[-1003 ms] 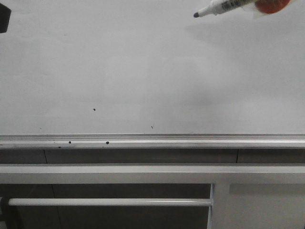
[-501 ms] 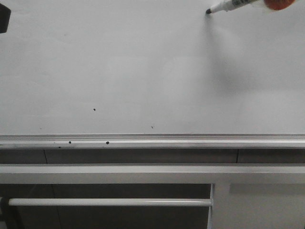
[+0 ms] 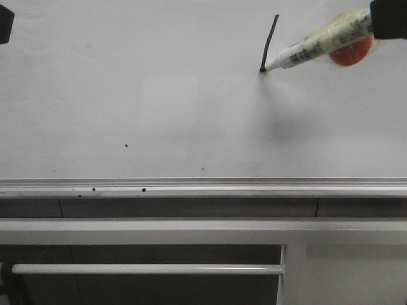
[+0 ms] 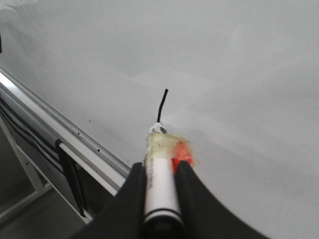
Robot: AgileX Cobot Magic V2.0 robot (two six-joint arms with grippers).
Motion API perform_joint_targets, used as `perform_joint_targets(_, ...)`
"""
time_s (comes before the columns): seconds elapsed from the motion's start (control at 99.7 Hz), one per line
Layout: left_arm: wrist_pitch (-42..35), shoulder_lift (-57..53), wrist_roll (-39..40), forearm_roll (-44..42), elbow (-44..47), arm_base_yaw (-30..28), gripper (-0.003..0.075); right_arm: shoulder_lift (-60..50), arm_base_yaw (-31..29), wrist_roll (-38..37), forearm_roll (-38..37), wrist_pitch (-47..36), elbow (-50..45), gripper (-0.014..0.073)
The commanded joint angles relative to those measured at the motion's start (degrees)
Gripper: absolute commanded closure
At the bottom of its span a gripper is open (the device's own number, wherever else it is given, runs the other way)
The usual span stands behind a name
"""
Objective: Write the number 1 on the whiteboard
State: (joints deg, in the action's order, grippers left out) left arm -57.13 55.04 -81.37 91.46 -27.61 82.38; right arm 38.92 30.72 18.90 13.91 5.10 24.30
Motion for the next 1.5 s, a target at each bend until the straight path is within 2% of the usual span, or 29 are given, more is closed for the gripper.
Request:
perform_joint_targets(0.0,-1.75,-0.6,0.07,-3.03,-1.3,0.35,0.0741,1.52,-0.44,0.06,-0.15,-5.1,1.57,0.0657)
perform_joint_targets(0.291,-1.75,-0.6,0.07,-3.03,-1.3,0.35,0.0741,5.82,-0.44,0.06,-0.15,-5.1,1.57,0.0657)
perform_joint_targets(0.501,-1.75,-0.6,0.07,-3.03,-1.3,0.35,0.0741,4.79,0.35,0.06,2.02,-5.1,1.57,0.0657)
perform_joint_targets(0.642,0.86,-0.6,-0.07,-3.03,-1.3,0.35,0.074,2.51,5.11,0.06,3.39,0.19,1.57,0.0657)
perform_joint_targets(0.752,7.94,-0.6,-4.34,-4.15,-1.3,0.35,0.0735,2.23,9.92,0.06,3.39,2.03,1.84,0.0657)
perform_joint_targets(0.872,15.73,-0.24,-8.05,-5.61,-1.3,0.35,0.0634,3.96,11.8,0.06,3.39,6.94,4.61,0.0657)
perform_joint_targets(0.922,17.04,0.03,-8.48,-5.61,-1.3,0.35,0.0559,5.43,11.63,0.06,3.39,9.88,6.56,0.0657)
perform_joint_targets(1.003,18.23,1.11,-10.14,-5.61,-1.3,0.35,0.0391,7.65,11.11,0.06,3.13,14.1,9.64,0.0657)
perform_joint_targets(1.073,18.23,2.48,-10.38,-5.61,-1.3,0.35,0.0298,9.44,11.0,0.06,2.1,16.45,11.91,0.0657)
perform_joint_targets(1.123,18.78,3.6,-10.51,-5.61,-1.3,0.35,0.0276,10.53,11.0,0.06,1.98,17.81,13.2,0.0657)
perform_joint_targets(1.494,17.68,13.97,-10.05,-15.61,-1.66,0.35,0.0282,12.51,11.0,-0.05,1.89,21.56,17.41,0.0657)
